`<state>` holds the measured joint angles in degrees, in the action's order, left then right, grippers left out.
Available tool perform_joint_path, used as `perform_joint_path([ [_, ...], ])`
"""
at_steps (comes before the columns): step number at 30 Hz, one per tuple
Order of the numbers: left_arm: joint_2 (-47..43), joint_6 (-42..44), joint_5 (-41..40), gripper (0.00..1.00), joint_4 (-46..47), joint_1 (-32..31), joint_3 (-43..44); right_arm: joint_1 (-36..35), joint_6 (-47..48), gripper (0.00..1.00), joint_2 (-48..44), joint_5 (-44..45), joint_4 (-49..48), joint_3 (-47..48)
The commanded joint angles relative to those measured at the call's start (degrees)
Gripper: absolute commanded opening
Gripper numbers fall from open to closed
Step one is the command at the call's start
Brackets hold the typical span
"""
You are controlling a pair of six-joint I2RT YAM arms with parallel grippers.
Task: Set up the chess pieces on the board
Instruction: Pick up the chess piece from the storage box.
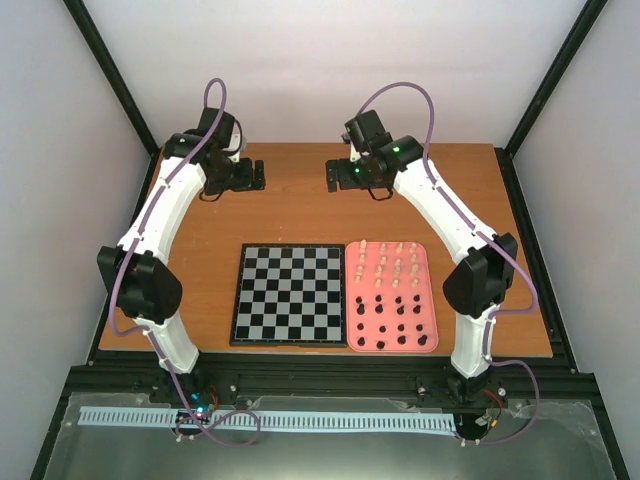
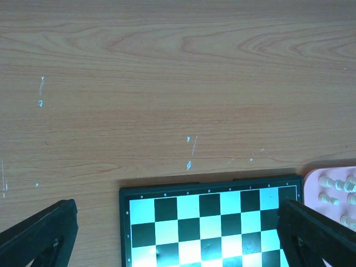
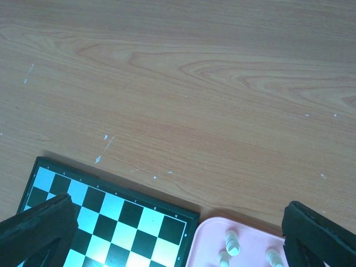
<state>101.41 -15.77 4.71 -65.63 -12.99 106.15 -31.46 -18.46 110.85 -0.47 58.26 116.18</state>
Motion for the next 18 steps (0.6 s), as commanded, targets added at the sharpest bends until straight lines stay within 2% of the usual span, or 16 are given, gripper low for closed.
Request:
perform_joint_path([
  [1,0.29,0.02,0.33,1.0,-0.34,-0.45,2.49,0.34,0.54,1.0,-2.88,1.53,-0.64,-0.72],
  [18,0.1,-0.39,0.64,1.0,-0.39,-0.45,1.96,1.23,2.0,1.0,-3.94,4.97,0.23,-0.51],
])
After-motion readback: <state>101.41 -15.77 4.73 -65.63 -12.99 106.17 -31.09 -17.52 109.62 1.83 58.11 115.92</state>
